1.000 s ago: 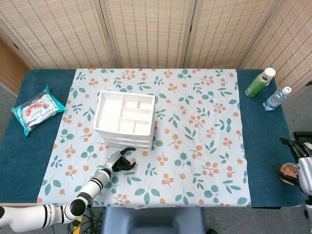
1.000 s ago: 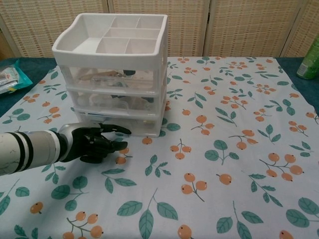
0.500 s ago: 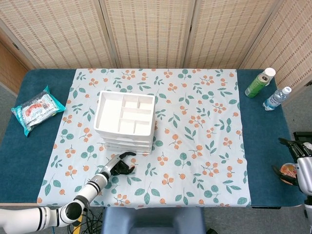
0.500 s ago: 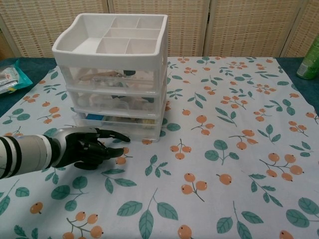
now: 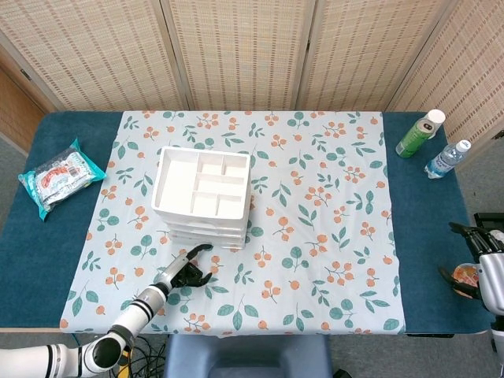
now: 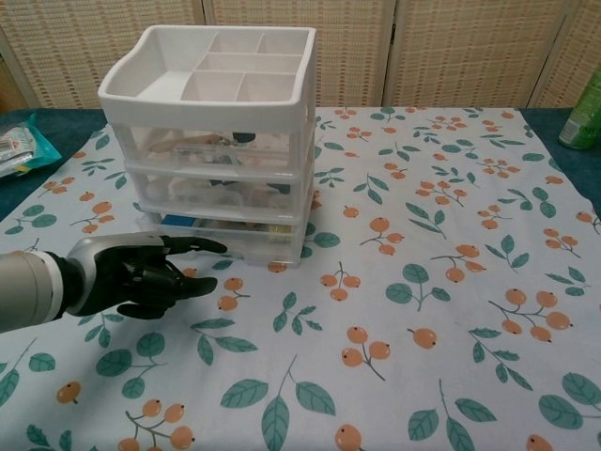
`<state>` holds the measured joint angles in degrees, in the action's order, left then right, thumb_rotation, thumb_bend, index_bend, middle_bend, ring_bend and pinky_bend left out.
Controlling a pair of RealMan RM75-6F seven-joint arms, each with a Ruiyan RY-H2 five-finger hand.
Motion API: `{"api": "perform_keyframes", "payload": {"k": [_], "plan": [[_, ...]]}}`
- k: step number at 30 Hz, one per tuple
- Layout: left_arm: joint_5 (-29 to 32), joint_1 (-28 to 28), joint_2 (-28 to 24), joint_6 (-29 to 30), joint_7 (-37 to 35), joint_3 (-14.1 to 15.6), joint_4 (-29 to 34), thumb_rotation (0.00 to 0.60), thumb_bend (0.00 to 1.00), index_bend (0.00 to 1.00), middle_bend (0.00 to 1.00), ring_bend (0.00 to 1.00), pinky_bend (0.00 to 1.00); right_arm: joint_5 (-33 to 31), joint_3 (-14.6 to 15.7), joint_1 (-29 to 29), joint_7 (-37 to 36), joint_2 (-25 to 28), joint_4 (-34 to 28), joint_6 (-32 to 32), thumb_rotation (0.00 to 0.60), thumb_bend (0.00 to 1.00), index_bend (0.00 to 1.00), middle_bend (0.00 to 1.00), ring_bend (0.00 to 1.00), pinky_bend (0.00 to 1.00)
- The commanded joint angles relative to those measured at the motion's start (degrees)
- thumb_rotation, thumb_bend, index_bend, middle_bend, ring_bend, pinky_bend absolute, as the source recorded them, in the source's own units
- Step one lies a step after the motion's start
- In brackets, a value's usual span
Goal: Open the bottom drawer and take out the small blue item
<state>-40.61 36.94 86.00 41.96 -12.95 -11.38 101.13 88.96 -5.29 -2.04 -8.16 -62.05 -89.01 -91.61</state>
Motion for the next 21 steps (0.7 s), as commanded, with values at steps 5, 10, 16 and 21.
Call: {"api": "perform_keyframes", "payload": {"k": [5,10,16,21], "plan": [[-6.9,-2.0,-5.1,5.7,5.7,3.1,5.8,0.600,0.40,0.08,0.97,1.00,1.00,-0.1,0.0,0.1,-0.2,-0.1,0.2,0.0,0.600,0.21,0.18,0.29,0.26,0.36],[-10.6,-1.6,-5.8,9.6,11.9,4.3,6.3,0.600,0.40,0.11,0.97,1.00,1.00,0.1,0.1,0.1,-0.5,-0.3,0.5,-0.1,0.600,0.21,0.18,0.29,0.26,0.36],[-8.9,-0.2,-4.5,10.9,15.4,3.6,5.4,0.600,0.40,0.11,0.96,1.00,1.00,0.1,0.1,0.2,-0.9,-0.4,0.8,-0.4,0.600,0.21,0.18,0.29,0.26,0.36],[-7.1,1.1,-3.0,12.0,18.7,3.4,4.0,0.600,0.40,0.11,0.96,1.00,1.00,0.0,0.1,0.4,-1.1,-0.4,1.0,-0.6,0.600,0.21,0.18,0.29,0.26,0.36]]}}
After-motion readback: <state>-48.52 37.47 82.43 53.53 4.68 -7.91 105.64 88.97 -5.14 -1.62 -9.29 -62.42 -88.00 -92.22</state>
